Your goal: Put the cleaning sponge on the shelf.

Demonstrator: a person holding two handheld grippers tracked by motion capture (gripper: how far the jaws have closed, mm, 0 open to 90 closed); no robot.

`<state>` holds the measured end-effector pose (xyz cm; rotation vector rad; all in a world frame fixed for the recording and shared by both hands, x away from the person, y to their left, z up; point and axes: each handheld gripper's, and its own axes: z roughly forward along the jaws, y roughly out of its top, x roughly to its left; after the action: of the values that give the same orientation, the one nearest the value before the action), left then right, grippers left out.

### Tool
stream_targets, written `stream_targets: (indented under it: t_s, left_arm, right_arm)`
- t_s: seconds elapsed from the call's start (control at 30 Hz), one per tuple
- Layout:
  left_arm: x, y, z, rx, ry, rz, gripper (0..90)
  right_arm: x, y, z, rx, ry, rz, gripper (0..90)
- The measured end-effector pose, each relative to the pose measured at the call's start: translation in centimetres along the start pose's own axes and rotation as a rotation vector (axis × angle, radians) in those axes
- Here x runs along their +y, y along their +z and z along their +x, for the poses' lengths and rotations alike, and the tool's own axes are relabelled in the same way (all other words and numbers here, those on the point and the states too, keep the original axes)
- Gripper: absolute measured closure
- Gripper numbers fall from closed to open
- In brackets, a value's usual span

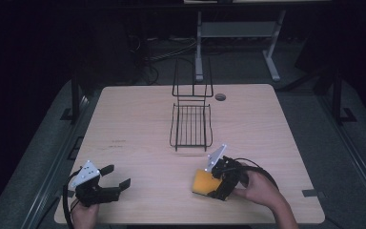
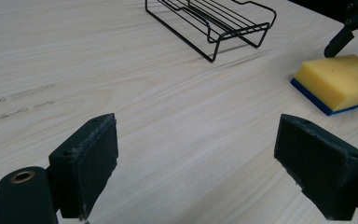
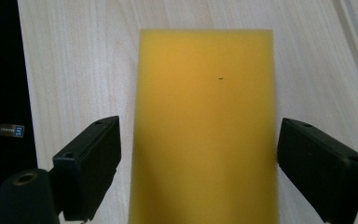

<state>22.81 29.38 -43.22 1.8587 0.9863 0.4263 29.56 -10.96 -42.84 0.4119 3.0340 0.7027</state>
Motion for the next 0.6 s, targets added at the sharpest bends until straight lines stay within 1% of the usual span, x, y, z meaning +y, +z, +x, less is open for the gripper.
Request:
stream_targets:
  t_s: [0.17,0.3,0.4,0.5,0.6]
  left_arm:
    - [0.0,0.0,0.0,-0.001,0.001,0.000,12.8]
    - [0.0,0.0,0.0,-0.001,0.000,0.000,12.8]
    - [0.0,0.0,0.0,-0.003,-0.002,-0.001,12.8]
    - [0.0,0.0,0.0,-0.001,-0.001,-0.001,12.8]
    - [0.0,0.0,0.0,-0.002,-0.002,-0.002,12.8]
  right_arm:
    - [0.0,0.4,-0.2,0.007,0.007,0.001,13.9]
    - [0.0,0.8,-0.2,0.000,0.009,0.012,13.9]
    - [0.1,0.9,-0.2,0.002,0.003,0.009,13.9]
    - [0.1,1.1,-0.2,-0.007,-0.001,0.013,13.9]
    - [0.0,1.2,-0.2,-0.005,0.003,0.003,13.9]
